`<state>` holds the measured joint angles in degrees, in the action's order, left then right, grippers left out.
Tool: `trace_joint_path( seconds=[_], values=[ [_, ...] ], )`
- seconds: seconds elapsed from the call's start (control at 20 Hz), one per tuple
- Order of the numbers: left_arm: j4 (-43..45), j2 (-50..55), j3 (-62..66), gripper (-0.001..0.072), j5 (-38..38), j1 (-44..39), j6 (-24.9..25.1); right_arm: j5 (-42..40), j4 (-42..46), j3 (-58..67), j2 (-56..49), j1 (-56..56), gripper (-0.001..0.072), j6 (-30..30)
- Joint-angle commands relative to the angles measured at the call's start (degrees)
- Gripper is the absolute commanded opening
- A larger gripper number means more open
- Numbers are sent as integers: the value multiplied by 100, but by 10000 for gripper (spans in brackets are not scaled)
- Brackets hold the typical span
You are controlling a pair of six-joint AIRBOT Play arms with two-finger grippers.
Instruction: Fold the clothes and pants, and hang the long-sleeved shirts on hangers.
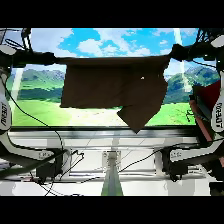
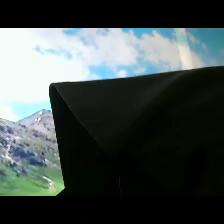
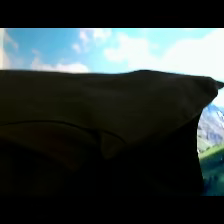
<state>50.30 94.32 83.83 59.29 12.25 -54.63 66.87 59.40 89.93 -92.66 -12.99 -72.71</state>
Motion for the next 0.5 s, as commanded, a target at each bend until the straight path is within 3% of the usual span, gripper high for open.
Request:
trace_joint_path(
  seconds=[0.0, 0.1, 0.15, 0.2, 0.25, 0.35, 0.45],
  values=[
    [848, 125, 2, 11, 623, -37, -476, 721, 527, -343, -118, 15, 12, -35],
    [752, 254, 0, 29, 739, -63, -529, 621, 522, -870, -118, 55, 31, -92],
    [492, 319, 2, 333, 739, -74, -540, 442, 501, -1058, -118, 76, 228, -273],
    [267, 339, 2, 712, 739, -83, -557, 356, 503, -1123, -116, 76, 517, -404],
    [162, 328, 17, 695, 739, -81, -562, 365, 511, -1102, -98, 76, 609, -470],
    [201, 192, 26, 695, 833, -24, -564, 376, 798, -1080, 125, 70, 603, -525],
    [236, -125, 26, 691, 1091, 164, -855, 616, 1613, -1091, 516, 70, 596, -525]
  ],
)
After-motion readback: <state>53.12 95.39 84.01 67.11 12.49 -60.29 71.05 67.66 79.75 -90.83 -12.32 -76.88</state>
